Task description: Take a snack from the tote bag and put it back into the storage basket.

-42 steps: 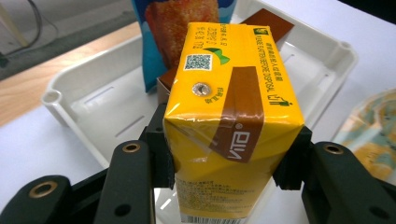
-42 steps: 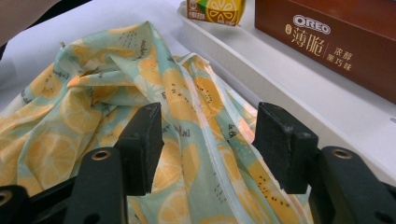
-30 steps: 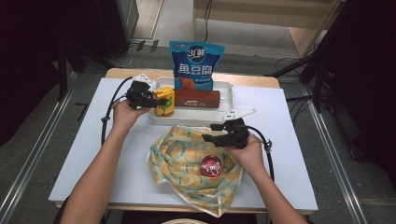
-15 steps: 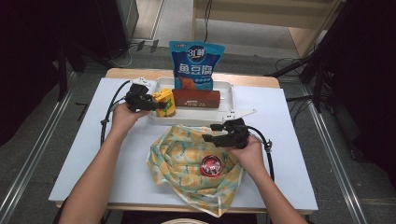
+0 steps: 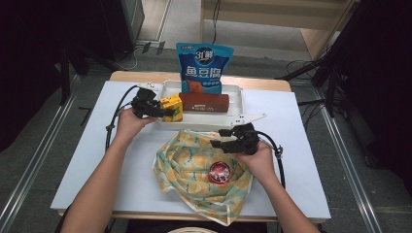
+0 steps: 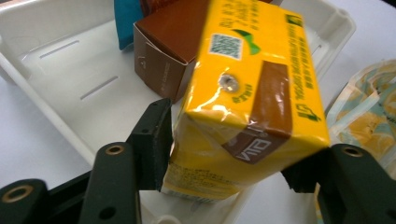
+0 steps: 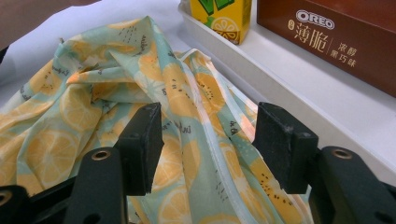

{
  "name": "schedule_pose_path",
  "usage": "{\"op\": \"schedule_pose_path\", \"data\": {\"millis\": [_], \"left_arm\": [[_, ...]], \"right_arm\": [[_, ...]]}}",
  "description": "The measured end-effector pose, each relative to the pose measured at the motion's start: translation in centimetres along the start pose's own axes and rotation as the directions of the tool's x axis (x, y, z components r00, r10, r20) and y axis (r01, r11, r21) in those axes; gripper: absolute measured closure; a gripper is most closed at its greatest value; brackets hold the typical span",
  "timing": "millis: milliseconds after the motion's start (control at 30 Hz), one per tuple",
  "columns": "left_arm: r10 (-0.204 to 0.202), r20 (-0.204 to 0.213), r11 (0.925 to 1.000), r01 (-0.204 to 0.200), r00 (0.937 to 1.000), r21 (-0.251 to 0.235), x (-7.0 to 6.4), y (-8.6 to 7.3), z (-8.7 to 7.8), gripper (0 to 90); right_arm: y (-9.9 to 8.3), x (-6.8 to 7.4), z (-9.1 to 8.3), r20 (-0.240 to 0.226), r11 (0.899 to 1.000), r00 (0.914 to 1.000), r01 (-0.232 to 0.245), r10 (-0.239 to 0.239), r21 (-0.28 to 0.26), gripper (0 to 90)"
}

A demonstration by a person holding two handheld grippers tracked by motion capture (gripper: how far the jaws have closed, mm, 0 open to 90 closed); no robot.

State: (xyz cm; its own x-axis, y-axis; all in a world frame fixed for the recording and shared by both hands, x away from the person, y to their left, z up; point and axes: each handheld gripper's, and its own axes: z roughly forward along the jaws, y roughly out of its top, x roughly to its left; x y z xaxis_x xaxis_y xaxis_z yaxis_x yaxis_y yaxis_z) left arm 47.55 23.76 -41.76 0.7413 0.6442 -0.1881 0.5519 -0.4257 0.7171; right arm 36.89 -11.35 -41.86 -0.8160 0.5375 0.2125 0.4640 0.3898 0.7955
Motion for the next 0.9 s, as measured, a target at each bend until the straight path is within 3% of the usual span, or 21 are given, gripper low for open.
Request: {"op": "schedule_pose_path", "data": {"millis": [600, 900], "left_arm": [[-0.025, 0.005, 0.9996, 0.025, 0.9997, 0.011, -0.5, 0.0, -0.8, 36.2], [-0.04, -0.017, 0.9991, 0.04, 0.9991, 0.012, -0.5, -0.9, -1.9, 36.6]], "right_arm": [[0.2, 0.1, 0.3, -0.007, 1.0, 0.9999, 0.008, -0.008, 0.0, 43.2], [0.5, 0.2, 0.6, -0.014, 1.0, 0.9998, 0.016, -0.016, 0.004, 43.1]]}}
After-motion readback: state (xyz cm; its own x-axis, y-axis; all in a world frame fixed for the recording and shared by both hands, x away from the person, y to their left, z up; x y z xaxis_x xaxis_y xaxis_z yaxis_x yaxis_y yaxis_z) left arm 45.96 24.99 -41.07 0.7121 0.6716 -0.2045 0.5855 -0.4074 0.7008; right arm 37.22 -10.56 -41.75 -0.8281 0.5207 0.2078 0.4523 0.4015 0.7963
